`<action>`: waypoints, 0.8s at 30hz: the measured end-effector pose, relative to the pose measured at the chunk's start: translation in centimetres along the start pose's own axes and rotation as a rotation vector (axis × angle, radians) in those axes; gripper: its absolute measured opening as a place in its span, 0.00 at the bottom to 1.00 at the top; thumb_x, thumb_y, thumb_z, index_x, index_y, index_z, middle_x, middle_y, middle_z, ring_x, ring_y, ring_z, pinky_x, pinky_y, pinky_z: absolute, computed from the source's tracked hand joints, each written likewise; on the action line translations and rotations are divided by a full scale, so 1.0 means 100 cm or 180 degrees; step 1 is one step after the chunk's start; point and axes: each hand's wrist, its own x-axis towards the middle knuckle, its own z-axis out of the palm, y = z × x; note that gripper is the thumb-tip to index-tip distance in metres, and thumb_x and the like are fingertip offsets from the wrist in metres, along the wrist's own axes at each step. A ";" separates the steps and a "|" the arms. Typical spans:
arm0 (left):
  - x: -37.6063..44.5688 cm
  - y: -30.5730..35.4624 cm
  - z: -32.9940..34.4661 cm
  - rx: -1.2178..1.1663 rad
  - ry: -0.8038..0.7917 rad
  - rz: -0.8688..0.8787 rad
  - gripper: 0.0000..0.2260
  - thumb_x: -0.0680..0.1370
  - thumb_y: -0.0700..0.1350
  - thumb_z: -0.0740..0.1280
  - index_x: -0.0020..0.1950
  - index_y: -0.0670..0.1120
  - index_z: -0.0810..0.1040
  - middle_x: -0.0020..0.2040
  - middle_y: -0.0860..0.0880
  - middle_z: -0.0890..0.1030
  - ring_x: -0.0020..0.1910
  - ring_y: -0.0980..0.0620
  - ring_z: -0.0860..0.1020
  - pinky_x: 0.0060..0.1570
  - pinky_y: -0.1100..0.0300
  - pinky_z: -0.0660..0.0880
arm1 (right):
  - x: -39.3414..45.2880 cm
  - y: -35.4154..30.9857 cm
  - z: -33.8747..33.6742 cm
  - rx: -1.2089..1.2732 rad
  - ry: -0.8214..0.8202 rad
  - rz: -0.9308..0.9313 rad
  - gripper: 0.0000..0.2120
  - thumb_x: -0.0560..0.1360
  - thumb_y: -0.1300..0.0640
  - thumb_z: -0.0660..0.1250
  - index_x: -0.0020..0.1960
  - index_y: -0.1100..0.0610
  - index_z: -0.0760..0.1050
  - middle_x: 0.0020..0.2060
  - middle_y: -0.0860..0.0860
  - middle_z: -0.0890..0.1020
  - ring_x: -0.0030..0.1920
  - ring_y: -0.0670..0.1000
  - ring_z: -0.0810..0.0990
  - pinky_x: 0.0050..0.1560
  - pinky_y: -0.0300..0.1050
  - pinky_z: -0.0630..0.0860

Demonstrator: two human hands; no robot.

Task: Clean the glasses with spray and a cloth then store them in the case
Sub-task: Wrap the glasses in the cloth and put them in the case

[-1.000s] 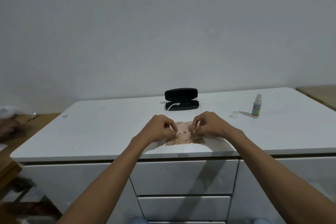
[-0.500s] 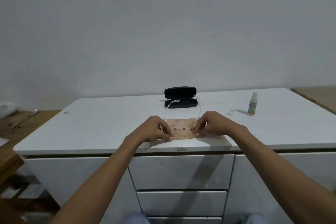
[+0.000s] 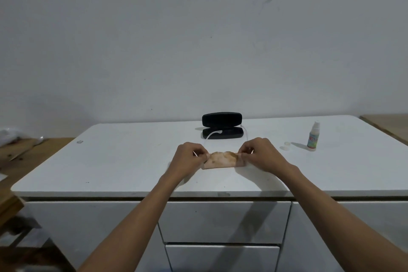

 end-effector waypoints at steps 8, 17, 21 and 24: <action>0.003 -0.003 0.017 0.0484 0.0467 0.0067 0.04 0.75 0.46 0.71 0.42 0.51 0.86 0.34 0.54 0.82 0.36 0.54 0.80 0.39 0.57 0.76 | 0.002 0.001 0.012 -0.0563 0.0475 0.0108 0.07 0.77 0.52 0.70 0.48 0.49 0.87 0.34 0.49 0.83 0.40 0.53 0.82 0.35 0.43 0.70; 0.004 0.005 0.025 0.1107 0.0838 -0.0053 0.11 0.79 0.51 0.69 0.49 0.49 0.68 0.35 0.49 0.78 0.35 0.46 0.76 0.37 0.53 0.71 | 0.000 0.006 0.020 -0.0578 0.0770 -0.0041 0.08 0.78 0.45 0.72 0.50 0.48 0.87 0.37 0.49 0.85 0.41 0.54 0.82 0.40 0.45 0.74; 0.001 0.003 0.020 0.0858 0.1028 0.0040 0.12 0.78 0.51 0.71 0.55 0.51 0.71 0.37 0.52 0.78 0.38 0.49 0.78 0.40 0.54 0.74 | -0.007 0.011 0.018 -0.0152 0.1569 -0.0258 0.08 0.74 0.50 0.77 0.39 0.52 0.84 0.22 0.41 0.74 0.27 0.48 0.74 0.35 0.43 0.73; 0.000 -0.001 0.015 0.0815 0.1099 0.0194 0.14 0.76 0.49 0.72 0.60 0.54 0.74 0.46 0.55 0.78 0.41 0.52 0.78 0.42 0.56 0.72 | -0.007 0.010 0.014 0.0163 0.1743 -0.0129 0.09 0.73 0.50 0.78 0.47 0.53 0.81 0.30 0.45 0.83 0.30 0.49 0.77 0.37 0.44 0.74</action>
